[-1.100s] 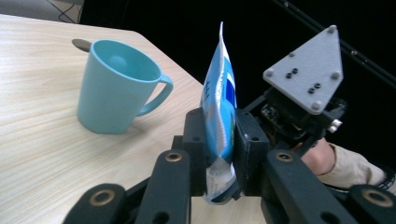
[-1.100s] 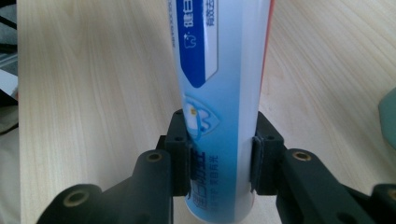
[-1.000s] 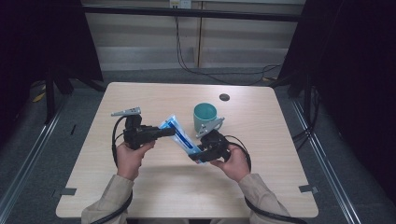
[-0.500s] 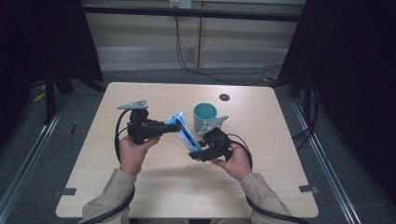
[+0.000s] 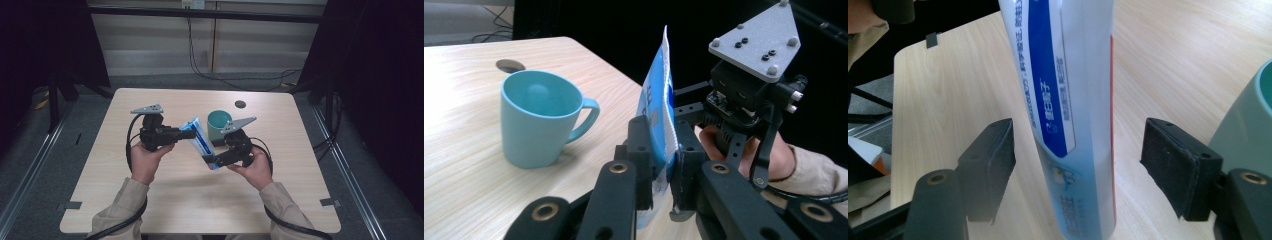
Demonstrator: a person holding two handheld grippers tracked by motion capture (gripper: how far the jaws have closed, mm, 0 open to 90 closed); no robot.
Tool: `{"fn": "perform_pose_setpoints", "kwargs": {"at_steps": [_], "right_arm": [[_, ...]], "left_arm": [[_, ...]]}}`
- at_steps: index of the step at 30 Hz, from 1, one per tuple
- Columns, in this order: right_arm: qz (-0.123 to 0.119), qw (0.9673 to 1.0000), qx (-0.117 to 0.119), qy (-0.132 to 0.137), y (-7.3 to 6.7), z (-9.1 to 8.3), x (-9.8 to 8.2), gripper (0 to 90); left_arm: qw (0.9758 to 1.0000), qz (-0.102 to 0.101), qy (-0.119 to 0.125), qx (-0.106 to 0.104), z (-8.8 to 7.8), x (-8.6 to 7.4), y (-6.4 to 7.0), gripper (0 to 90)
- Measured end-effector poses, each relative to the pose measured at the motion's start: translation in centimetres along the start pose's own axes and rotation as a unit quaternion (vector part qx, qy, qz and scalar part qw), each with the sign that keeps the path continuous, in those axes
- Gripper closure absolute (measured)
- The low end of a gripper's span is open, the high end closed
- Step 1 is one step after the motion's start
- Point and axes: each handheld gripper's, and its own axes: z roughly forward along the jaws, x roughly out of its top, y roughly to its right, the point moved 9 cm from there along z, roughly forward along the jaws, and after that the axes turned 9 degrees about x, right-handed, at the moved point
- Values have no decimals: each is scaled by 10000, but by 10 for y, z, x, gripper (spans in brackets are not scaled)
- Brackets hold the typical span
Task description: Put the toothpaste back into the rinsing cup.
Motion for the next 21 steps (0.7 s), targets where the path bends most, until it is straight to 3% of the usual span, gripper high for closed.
{"fn": "perform_pose_setpoints", "kwargs": {"at_steps": [2,15,21], "right_arm": [[-34,9999,-82,58,1,-2,4,292],[-18,9997,83,247,-3,2,23,316],[-86,9999,27,107,-3,6,24,399]], "left_arm": [[10000,-34,-4,5,1,1,2,825],[9999,25,-107,-34,15,-1,10,824],[9999,28,-137,-101,19,1,14,824]]}}
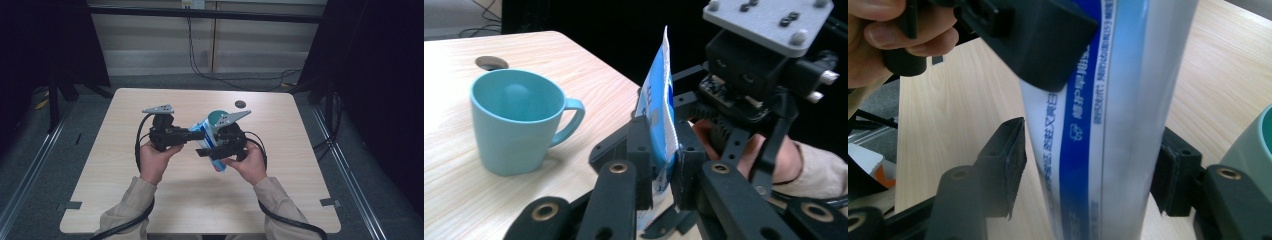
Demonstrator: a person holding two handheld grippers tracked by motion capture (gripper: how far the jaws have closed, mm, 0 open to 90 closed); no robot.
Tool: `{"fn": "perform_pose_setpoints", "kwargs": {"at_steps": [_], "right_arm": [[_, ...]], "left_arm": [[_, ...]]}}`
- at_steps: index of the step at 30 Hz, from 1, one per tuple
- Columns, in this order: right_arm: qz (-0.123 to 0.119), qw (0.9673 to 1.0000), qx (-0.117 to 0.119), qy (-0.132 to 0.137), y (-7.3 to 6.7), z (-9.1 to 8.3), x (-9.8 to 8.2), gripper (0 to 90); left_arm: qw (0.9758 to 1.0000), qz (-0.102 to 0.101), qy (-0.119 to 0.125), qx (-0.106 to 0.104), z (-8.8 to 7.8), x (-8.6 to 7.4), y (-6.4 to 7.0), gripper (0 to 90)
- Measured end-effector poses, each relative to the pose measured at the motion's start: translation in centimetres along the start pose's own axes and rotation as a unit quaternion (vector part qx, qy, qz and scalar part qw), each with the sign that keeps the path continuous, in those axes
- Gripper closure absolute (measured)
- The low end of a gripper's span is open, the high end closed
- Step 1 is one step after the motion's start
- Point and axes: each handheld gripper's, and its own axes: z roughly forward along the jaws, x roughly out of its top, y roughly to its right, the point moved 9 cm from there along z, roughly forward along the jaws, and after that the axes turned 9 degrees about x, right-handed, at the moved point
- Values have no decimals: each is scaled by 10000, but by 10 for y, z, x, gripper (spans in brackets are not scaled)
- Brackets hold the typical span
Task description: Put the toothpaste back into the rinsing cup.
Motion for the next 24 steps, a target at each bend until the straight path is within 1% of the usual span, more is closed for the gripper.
{"fn": "perform_pose_setpoints", "kwargs": {"at_steps": [4,6,7,9,11,12,14,16,17,18,19,20,21,22,24], "right_arm": [[16,10000,-11,-16,2,1,-2,482],[-48,10000,-48,-19,2,1,-2,501],[-94,9999,-90,-44,1,1,-2,514],[-43,9999,-43,-116,1,1,-3,556],[-89,9998,-82,-138,1,0,-4,600],[-49,9998,-77,-175,2,0,-4,623],[-122,9996,-134,-232,2,-2,-6,652],[-27,9997,-53,-241,3,-3,-7,676],[-37,9997,-81,-232,3,-4,-8,685],[4,9997,-76,-220,3,-5,-8,719],[4,9997,-76,-220,3,-5,-8,719],[0,9999,-80,-148,3,-7,-7,730],[1,9999,-86,-107,3,-9,-6,734],[2,9999,-77,-94,3,-10,-5,738],[-48,9998,-151,-87,4,-14,-4,739]], "left_arm": [[10000,19,-7,-19,2,0,2,823],[10000,5,10,-14,2,0,1,823],[10000,-22,-8,-44,2,-1,2,823],[10000,34,1,-16,3,-2,2,821],[10000,38,-3,12,4,-2,2,812],[10000,29,15,0,4,-3,2,804],[10000,47,25,-26,6,-4,2,789],[9999,109,42,-31,6,-3,3,772],[9999,135,49,-24,6,-3,4,763],[9998,179,71,2,6,-3,3,700],[9997,213,141,-6,5,-1,3,700],[9996,177,205,-52,3,0,2,662],[9994,172,284,44,2,1,2,588],[9988,278,364,181,0,-1,-1,506],[9987,281,379,191,-3,-5,-3,413]]}}
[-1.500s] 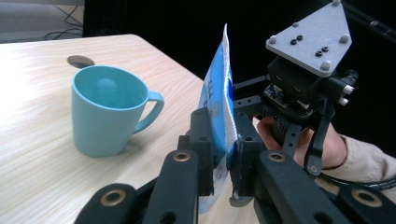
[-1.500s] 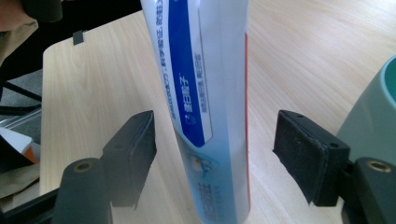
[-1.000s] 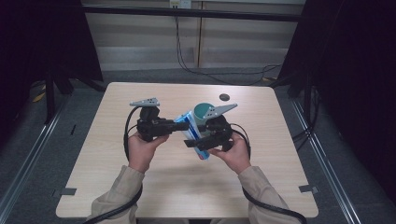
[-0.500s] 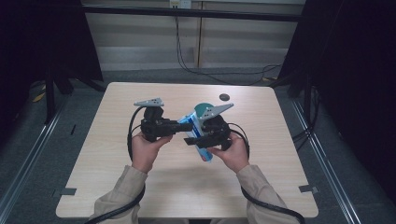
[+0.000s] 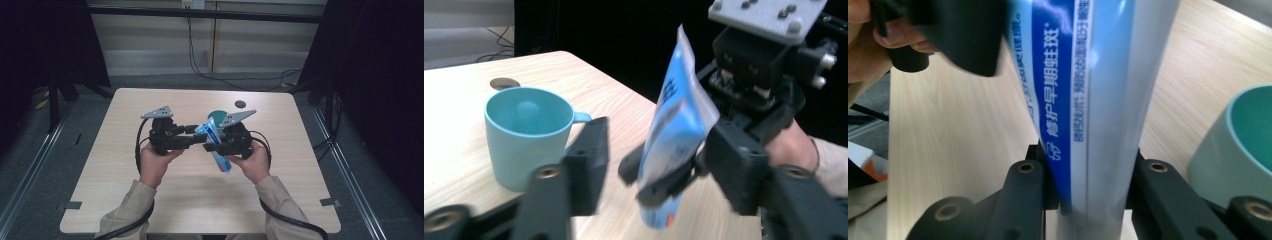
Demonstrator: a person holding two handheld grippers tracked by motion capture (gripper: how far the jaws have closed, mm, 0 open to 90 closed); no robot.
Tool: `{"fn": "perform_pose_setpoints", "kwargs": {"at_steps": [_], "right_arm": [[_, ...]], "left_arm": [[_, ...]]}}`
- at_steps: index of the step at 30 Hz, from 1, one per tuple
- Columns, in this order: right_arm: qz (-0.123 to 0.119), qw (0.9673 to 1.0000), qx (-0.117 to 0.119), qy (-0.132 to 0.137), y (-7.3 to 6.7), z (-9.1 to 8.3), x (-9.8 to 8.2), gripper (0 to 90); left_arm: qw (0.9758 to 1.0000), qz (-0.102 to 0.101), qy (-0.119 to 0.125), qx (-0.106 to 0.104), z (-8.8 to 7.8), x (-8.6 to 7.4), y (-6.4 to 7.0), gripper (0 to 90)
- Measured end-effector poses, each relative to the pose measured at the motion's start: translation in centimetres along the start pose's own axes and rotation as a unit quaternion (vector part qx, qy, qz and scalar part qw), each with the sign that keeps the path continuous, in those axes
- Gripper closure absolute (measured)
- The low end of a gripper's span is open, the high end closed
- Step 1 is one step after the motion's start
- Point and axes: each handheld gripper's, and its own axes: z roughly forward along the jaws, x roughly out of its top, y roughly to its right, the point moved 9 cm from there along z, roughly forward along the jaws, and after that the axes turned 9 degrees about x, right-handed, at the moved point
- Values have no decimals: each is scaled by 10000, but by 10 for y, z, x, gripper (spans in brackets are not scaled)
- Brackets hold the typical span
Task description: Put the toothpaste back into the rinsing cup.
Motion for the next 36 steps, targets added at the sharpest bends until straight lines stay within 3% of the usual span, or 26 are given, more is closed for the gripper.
{"fn": "perform_pose_setpoints", "kwargs": {"at_steps": [2,5,9,14,23,29,36], "right_arm": [[7,10000,-54,-18,3,-3,-1,740],[59,9999,-96,67,8,-11,-3,741],[73,9998,-177,85,12,-17,-4,742],[65,9997,-222,84,13,-21,-4,741],[53,9996,-262,15,13,-19,-9,740],[33,9994,-333,-40,13,-19,-8,738],[77,9994,-330,12,15,-23,-7,740]], "left_arm": [[9999,43,150,3,-6,-3,0,347],[9997,162,142,130,-13,-8,-3,339],[9988,297,-45,377,-17,-22,-11,339],[9959,568,-314,629,-20,-46,-21,335],[9878,772,-890,1019,-18,-91,-41,327],[9836,867,-1072,1164,-18,-111,-47,331],[9745,1210,-1286,1382,-16,-127,-52,293]]}}
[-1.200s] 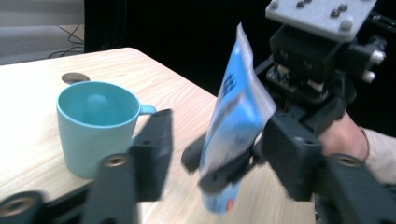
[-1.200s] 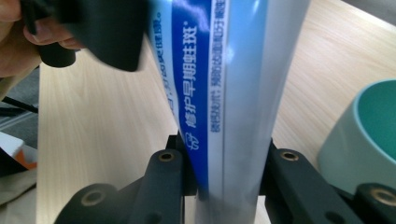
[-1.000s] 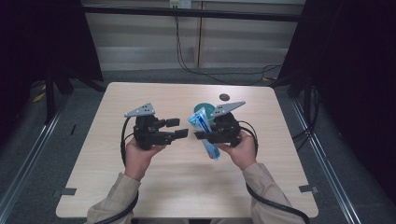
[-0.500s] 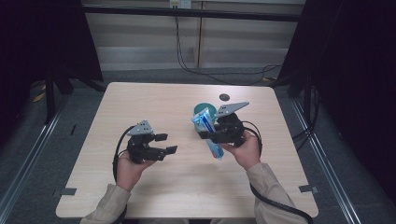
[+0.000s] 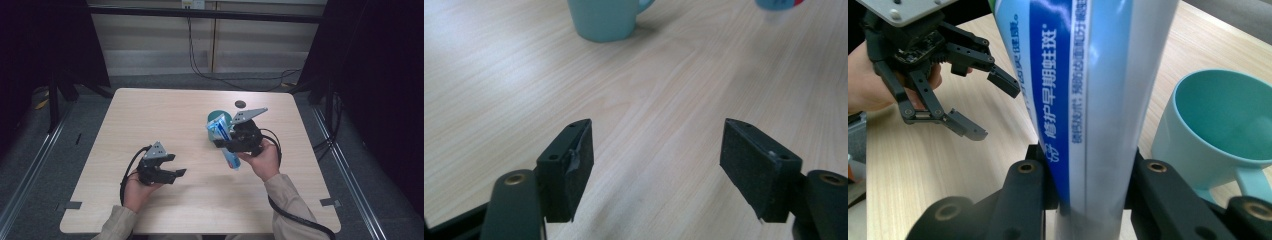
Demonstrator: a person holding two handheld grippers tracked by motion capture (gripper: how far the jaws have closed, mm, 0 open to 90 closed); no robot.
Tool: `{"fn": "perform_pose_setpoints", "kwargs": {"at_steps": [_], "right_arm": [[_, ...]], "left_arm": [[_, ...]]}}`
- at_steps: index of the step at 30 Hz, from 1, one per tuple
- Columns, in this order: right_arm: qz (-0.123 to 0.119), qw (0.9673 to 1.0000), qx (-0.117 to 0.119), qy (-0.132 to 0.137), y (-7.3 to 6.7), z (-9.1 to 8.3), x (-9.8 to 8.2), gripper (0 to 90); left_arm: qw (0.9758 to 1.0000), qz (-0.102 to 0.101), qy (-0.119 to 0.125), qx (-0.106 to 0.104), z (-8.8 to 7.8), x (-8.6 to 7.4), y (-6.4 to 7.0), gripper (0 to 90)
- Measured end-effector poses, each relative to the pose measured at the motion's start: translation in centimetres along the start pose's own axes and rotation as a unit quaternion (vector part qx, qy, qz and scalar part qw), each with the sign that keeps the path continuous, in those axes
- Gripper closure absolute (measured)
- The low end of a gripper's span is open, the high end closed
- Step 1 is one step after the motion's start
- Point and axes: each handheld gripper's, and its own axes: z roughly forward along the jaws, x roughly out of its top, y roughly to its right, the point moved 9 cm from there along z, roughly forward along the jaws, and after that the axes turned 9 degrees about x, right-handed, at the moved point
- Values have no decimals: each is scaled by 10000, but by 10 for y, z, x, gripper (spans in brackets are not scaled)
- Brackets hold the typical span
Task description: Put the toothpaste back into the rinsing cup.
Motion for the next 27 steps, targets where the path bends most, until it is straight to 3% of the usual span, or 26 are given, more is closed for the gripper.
{"fn": "perform_pose_setpoints", "kwargs": {"at_steps": [15,27], "right_arm": [[243,9994,-11,230,13,-8,8,741],[297,9993,-39,209,22,-6,14,739]], "left_arm": [[9976,565,-295,267,8,-19,2,208],[9972,591,-342,304,11,-28,1,196]]}}
